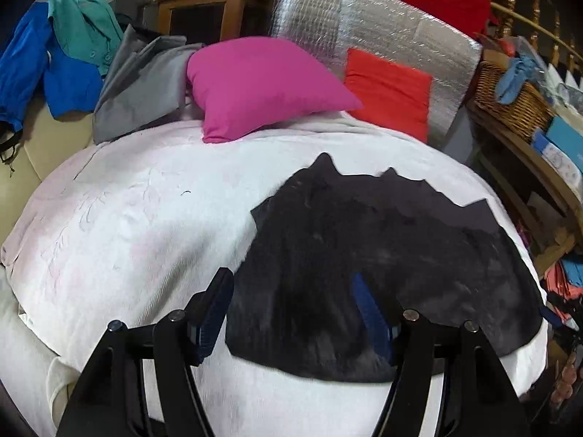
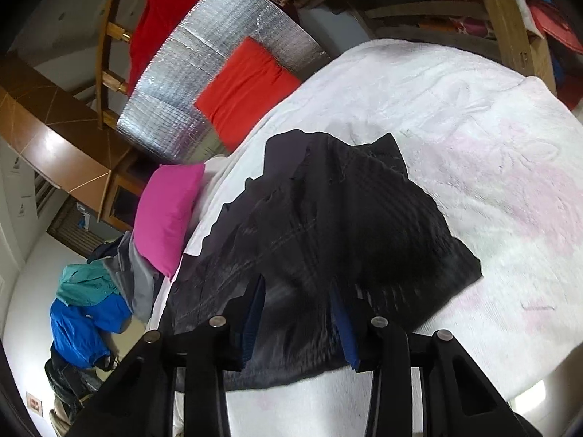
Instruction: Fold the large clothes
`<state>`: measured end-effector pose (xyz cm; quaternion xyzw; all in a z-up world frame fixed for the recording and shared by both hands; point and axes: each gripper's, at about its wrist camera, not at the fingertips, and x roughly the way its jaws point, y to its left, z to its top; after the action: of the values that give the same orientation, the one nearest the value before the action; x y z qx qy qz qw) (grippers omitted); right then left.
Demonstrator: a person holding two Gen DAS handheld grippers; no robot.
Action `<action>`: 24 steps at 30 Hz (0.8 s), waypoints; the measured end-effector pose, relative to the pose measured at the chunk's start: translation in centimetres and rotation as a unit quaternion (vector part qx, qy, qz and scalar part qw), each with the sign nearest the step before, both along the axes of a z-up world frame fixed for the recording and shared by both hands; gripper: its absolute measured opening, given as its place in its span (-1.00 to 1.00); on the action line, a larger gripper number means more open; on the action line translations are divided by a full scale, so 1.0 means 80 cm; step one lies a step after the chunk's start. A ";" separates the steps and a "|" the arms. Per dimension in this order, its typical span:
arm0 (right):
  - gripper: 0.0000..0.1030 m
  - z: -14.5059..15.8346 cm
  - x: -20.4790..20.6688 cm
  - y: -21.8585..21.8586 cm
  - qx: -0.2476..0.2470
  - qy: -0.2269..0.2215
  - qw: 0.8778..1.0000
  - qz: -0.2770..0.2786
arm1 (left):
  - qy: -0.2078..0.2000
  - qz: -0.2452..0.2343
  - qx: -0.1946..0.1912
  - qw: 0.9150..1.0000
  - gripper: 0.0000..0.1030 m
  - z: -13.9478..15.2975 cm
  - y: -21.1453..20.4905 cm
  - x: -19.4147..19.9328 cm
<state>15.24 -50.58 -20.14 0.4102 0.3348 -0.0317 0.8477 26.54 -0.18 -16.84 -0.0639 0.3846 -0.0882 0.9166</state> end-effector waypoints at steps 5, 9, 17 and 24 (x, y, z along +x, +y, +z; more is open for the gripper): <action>-0.23 -0.023 0.031 -0.010 0.003 0.040 0.999 -0.002 | 0.021 0.010 0.013 1.000 0.34 -0.019 -0.006 0.031; -0.43 -0.047 0.051 -0.014 -0.001 0.082 0.997 -0.005 | 0.069 0.011 0.048 0.996 0.34 -0.063 -0.013 0.050; -0.36 -0.022 0.059 -0.011 -0.018 0.059 0.998 -0.005 | 0.052 0.016 0.029 0.998 0.34 -0.056 -0.009 0.062; -0.36 -0.009 0.108 -0.004 -0.026 0.045 0.999 0.001 | 0.044 0.003 0.044 0.998 0.34 -0.052 -0.035 0.084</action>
<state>23.88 -50.92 -20.88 0.3862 0.3717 -0.0575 0.8423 33.29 -2.94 -21.04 -0.0289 0.4276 -0.0652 0.9012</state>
